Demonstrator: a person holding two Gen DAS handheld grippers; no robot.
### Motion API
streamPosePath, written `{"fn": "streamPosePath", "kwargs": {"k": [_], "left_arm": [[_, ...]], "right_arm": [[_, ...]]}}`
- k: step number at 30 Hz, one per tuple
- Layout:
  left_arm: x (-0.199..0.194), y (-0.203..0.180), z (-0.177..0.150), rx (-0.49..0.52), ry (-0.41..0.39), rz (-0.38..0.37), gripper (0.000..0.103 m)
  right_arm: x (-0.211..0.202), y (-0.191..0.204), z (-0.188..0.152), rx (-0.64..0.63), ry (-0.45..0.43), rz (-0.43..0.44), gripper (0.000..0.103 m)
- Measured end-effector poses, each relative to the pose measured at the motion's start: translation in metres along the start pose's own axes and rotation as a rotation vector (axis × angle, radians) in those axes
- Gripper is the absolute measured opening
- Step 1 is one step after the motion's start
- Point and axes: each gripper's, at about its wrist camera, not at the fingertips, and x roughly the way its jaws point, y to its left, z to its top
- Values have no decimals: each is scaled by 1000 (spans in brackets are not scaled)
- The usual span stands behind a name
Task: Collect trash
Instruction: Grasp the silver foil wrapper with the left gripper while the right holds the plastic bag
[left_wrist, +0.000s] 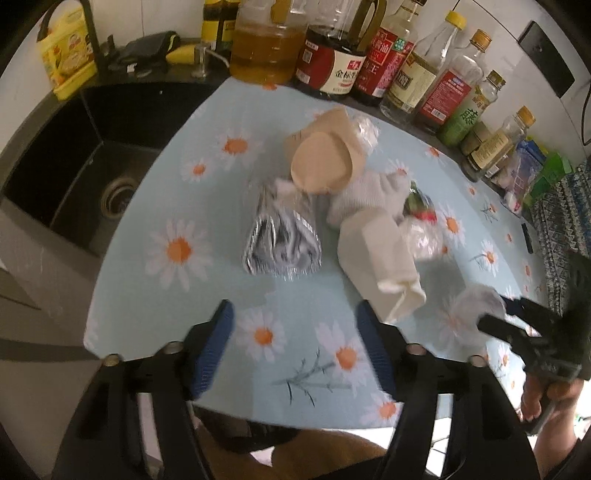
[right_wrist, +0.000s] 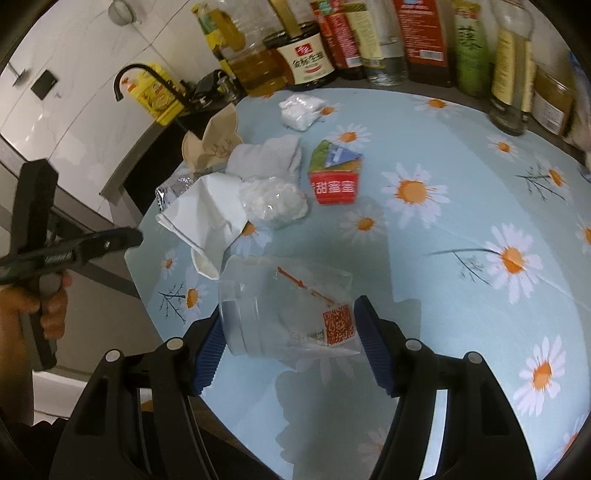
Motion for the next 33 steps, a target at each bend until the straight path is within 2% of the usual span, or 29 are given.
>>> {"fn": "streamPosePath", "kwargs": {"k": [10, 15, 21, 24, 26, 33], "left_arm": [[13, -3, 40, 39, -16, 30, 72], [32, 4, 58, 7, 13, 20, 72], [56, 3, 62, 24, 48, 57, 72], [63, 6, 60, 22, 57, 71, 70], [66, 8, 58, 22, 67, 64, 57], [55, 11, 54, 47, 52, 83, 55]], "right_arm": [[-21, -8, -17, 69, -49, 19, 66], [-25, -7, -20, 73, -57, 28, 66], [-21, -6, -23, 80, -49, 44, 66], [-20, -5, -23, 79, -47, 49, 66], [-18, -6, -22, 79, -45, 55, 66], [-13, -4, -19, 62, -36, 55, 66]]}}
